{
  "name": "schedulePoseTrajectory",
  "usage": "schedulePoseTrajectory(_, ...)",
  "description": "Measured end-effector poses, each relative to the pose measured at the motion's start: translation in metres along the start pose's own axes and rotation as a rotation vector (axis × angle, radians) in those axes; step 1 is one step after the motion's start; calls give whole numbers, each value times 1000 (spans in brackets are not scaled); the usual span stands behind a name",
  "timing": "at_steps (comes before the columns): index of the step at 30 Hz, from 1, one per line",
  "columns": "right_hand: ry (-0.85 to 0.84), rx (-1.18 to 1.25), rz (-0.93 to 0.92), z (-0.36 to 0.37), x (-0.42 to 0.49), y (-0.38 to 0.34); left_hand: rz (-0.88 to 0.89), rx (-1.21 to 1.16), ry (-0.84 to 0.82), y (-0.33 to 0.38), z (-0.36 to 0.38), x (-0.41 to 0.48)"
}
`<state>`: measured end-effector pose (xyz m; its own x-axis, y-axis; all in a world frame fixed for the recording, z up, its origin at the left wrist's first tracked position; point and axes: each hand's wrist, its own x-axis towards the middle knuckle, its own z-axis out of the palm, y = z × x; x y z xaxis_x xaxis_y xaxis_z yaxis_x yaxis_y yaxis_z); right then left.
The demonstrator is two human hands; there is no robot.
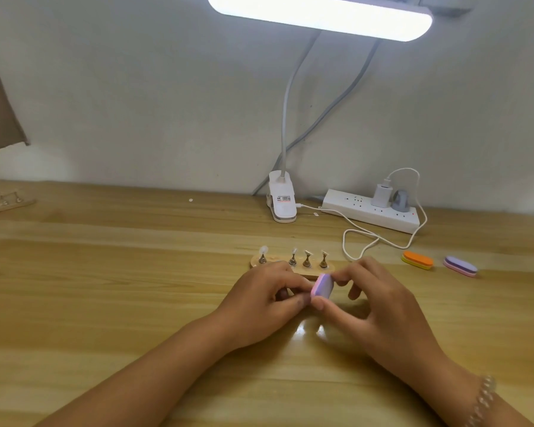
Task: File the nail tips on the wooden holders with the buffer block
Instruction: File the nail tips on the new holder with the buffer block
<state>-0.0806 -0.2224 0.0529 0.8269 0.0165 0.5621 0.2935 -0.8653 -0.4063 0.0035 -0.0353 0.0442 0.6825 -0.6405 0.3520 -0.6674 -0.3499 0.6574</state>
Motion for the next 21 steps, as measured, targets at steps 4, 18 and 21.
schedulePoseTrajectory(4,-16,-39,-53,1,-1,-2,-1,-12,2,1,0,-2)
schedulePoseTrajectory(18,-37,22,19,0,2,1,-15,-12,58,1,1,-1)
schedulePoseTrajectory(21,-12,10,38,-1,2,2,-6,-14,48,1,0,-1)
